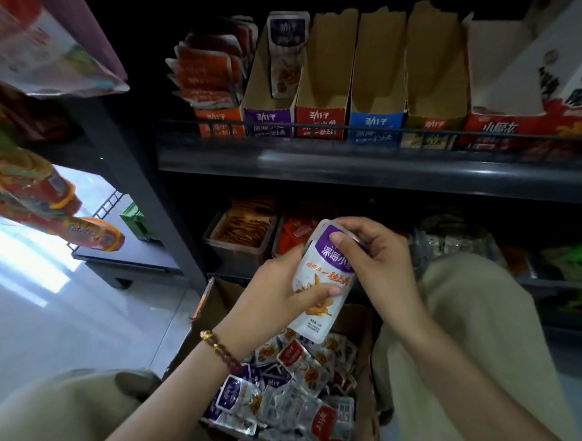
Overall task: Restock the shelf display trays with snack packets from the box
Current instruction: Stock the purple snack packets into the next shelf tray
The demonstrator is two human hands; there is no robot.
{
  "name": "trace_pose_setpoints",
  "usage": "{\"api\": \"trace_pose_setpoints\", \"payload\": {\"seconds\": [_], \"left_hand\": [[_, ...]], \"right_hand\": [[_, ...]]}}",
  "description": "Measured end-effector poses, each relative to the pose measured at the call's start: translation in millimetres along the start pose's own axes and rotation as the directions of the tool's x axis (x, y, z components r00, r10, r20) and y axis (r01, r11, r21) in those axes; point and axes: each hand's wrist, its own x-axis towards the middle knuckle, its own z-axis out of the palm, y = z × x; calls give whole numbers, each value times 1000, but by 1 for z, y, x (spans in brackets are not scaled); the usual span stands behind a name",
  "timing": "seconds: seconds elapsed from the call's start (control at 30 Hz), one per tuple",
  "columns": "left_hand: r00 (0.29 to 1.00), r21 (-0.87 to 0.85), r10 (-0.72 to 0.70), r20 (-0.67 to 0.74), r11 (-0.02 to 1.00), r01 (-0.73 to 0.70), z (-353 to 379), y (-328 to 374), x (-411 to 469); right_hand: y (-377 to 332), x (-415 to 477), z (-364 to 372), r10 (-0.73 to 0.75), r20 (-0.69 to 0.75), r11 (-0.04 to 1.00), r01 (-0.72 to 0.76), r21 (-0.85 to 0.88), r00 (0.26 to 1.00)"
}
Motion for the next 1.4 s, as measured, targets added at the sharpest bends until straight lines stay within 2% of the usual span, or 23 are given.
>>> {"api": "trace_pose_setpoints", "payload": {"seconds": [0.33,0.6,0.73,0.83,0.9,0.97,1.07,1.23,1.33,1.4], "left_hand": [[999,27,48,-5,998,-48,5,3,2],[997,-77,9,-71,997,-15,10,5,10],[989,-125,-34,-144,992,16,6,7,16],[984,-120,-33,-175,993,12,-2,7,20],[984,-103,-6,-176,995,-12,-8,10,22],[983,16,40,-181,999,-37,-16,10,25],[974,336,130,-185,940,-61,-31,9,31],[946,392,160,-283,919,-38,-50,11,45],[896,452,251,-366,890,-65,-61,15,62],[820,431,332,-466,894,-117,-67,13,75]], "right_hand": [[2,-3,4,90,-81,993,-83,90,993],[-5,1,0,15,-31,1000,-15,-4,999],[-7,6,-8,75,-48,997,-74,19,996],[-11,13,-13,111,69,994,-110,-17,991],[-14,20,-10,86,142,995,-78,-59,986],[-18,30,-7,58,169,996,-46,-73,984],[-28,48,-5,39,275,986,8,-166,961],[-50,80,-2,-3,457,970,113,-214,889],[-61,101,4,-136,439,938,258,-230,888],[-66,114,7,-219,375,920,318,-227,901]]}}
